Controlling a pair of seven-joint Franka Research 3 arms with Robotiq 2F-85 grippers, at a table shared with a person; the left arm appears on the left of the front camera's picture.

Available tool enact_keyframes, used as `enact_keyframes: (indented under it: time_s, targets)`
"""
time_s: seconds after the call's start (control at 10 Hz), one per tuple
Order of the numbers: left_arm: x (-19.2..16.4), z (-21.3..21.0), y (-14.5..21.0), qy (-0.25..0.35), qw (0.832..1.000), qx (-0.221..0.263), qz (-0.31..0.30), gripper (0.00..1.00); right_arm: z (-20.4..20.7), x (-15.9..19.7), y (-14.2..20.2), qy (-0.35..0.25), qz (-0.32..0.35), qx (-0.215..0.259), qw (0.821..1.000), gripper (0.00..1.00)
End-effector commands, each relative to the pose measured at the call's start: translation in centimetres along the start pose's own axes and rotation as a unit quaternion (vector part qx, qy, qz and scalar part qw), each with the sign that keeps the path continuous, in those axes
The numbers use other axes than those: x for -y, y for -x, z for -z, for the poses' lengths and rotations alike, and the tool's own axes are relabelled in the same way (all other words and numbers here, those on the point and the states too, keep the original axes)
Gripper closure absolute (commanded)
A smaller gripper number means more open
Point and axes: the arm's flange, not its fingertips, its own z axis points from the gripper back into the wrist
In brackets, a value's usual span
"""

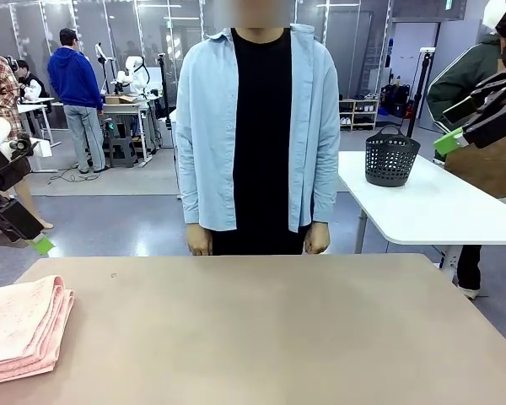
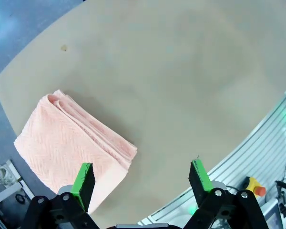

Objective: Fold the towel.
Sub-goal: Pick up the 100 cm Hotel Towel and place it on the left side of the table.

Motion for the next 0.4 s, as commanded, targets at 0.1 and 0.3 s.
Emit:
enact_keyframes:
  time_s: [0.1,0.3]
  targets:
    - [0.24,-0.35,-0.25,0.000,1.000,-0.002,0.000,0.00,-0.05,-0.06,-0.12,0.004,0.004,-0.005,1.000,0.00]
    - [0.24,-0.35,-0.25,0.000,1.000,-0.002,0.000,0.00,-0.05,-0.06,-0.12,0.004,0.004,-0.005,1.000,0.00]
